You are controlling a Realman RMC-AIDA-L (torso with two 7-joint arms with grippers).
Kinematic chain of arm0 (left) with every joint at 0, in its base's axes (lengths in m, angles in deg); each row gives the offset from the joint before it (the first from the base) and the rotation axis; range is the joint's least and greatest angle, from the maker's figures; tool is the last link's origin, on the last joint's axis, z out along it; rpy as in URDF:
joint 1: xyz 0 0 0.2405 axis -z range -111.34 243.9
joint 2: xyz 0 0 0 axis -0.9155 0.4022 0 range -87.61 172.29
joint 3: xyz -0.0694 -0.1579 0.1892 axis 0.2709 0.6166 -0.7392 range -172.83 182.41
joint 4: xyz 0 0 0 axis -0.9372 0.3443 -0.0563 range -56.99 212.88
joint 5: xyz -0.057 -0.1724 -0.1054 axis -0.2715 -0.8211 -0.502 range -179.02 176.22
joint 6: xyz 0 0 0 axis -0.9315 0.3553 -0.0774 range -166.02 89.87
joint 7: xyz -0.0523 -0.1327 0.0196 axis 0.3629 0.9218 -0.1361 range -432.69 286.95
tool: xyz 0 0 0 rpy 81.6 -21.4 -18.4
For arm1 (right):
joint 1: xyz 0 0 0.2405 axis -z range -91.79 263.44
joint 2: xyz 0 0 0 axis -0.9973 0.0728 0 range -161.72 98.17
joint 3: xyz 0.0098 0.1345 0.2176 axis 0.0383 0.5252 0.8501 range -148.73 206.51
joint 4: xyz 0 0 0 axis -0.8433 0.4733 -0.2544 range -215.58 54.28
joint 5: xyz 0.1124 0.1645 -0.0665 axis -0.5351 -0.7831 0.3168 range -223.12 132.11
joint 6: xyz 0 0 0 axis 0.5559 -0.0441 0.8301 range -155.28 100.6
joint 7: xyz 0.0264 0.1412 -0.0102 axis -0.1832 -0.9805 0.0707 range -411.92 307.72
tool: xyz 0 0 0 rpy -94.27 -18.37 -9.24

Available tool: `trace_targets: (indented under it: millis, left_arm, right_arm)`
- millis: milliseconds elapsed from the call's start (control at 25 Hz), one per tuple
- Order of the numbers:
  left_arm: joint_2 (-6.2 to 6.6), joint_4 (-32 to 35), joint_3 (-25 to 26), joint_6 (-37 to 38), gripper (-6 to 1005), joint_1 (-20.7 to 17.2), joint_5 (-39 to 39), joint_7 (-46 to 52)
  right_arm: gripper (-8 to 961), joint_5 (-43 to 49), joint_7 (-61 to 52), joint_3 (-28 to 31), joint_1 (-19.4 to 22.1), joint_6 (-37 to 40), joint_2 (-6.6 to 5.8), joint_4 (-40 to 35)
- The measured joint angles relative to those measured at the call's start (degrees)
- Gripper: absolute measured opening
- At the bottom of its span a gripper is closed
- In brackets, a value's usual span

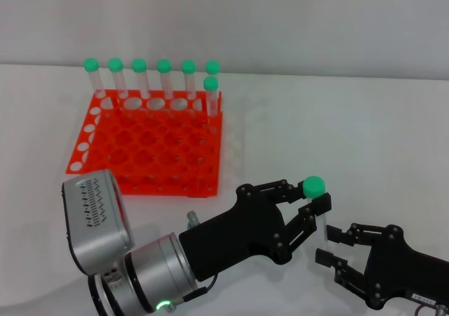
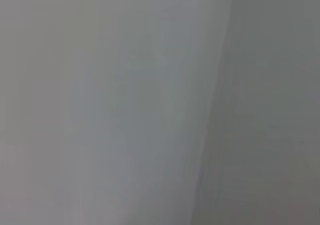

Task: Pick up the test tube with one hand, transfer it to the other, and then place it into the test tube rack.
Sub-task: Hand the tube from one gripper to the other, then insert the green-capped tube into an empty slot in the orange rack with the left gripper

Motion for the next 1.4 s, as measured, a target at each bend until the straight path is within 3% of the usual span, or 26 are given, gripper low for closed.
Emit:
trace_targets:
  millis: [200,360,440,520,600,760,920,1080,1400]
  left_arm:
    - [0.43,-0.04,1.73,-2.42,245,-2.15,-1.69,-0.54]
    - [0.65,3.34,6.48,-8.53,245,-5.85,-4.45,-2.57]
    - [0.65,5.72,9.32,-12.92,245,-7.73,-5.53,-3.48]
    - [0.59,8.39,11.64,-17.63,245,-9.54,-7.3,-5.03]
    - [0.52,11.81,13.05,-22.48,245,-11.31,-12.28,-7.04]
    - [0.57,13.97,13.13,-24.31,245,-12.16,-18.82,-7.41]
    - [0.72,14.83,13.14,-23.89,245,-10.92,-23.79,-6.68]
    - [0.85,14.86,13.18,-21.45,245,-7.05,-26.02,-6.53]
    - [1.65,14.61,13.32,-6.89,244,2.75,-28.54,-6.3]
  right_arm:
    - [376,-0.32,-0.04,0.88,0.84,0.39,-0.41,0.1]
    - [569,-0.43,-0.04,4.61,2.84,1.21,-1.04,0.11]
    - [638,-0.46,0.1,10.36,5.39,2.04,-1.46,0.1]
    - [679,-0.49,0.27,12.4,6.1,2.21,-1.43,0.08]
    - [720,-0.52,0.69,17.32,7.48,2.42,-1.27,0.24]
    - [802,-0.57,2.17,26.55,8.09,2.17,-1.13,2.71]
    - [863,-0.6,4.03,32.41,7.98,1.15,-1.05,5.07]
    - [873,-0.61,4.41,33.71,7.46,0.87,-0.95,5.9]
    - [873,-0.61,4.41,33.46,6.97,0.99,-0.89,5.97]
